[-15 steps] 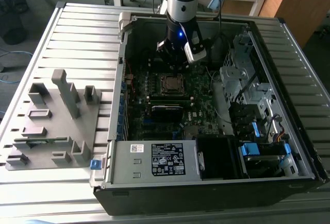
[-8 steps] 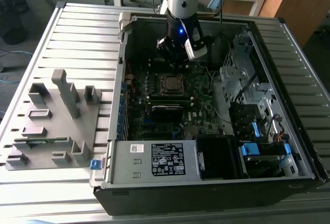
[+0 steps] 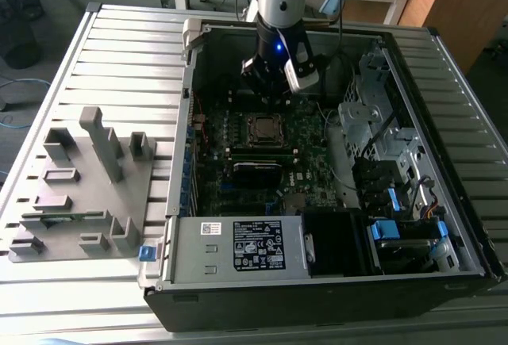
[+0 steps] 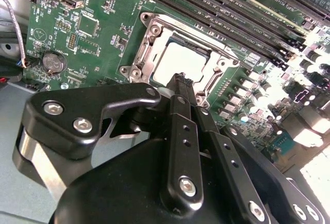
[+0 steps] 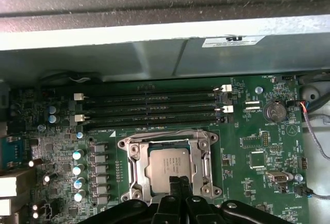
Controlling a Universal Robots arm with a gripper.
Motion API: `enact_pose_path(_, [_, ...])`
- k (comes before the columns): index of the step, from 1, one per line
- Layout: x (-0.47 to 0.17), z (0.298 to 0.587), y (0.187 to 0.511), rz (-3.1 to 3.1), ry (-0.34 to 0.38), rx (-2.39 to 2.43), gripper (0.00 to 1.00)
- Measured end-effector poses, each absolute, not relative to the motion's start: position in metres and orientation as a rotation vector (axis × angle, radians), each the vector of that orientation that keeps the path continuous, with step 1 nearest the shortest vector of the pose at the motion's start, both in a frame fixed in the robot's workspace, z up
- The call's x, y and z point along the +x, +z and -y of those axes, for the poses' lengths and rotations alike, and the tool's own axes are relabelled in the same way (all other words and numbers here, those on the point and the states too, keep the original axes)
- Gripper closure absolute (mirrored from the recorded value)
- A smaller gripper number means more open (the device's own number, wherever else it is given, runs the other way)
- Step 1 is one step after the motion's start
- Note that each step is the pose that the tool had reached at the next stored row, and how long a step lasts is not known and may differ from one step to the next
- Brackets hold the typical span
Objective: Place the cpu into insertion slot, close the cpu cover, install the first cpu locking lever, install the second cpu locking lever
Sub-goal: 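Install the second cpu locking lever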
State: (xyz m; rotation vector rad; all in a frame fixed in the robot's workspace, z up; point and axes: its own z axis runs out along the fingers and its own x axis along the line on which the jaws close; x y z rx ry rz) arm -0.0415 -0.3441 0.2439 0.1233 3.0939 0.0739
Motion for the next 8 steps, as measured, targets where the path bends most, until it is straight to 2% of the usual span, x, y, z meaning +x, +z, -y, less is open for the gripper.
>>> enact_pose_path(8, [-0.0414,0.344,0.25,-3.094,0.075,0.123,0.89])
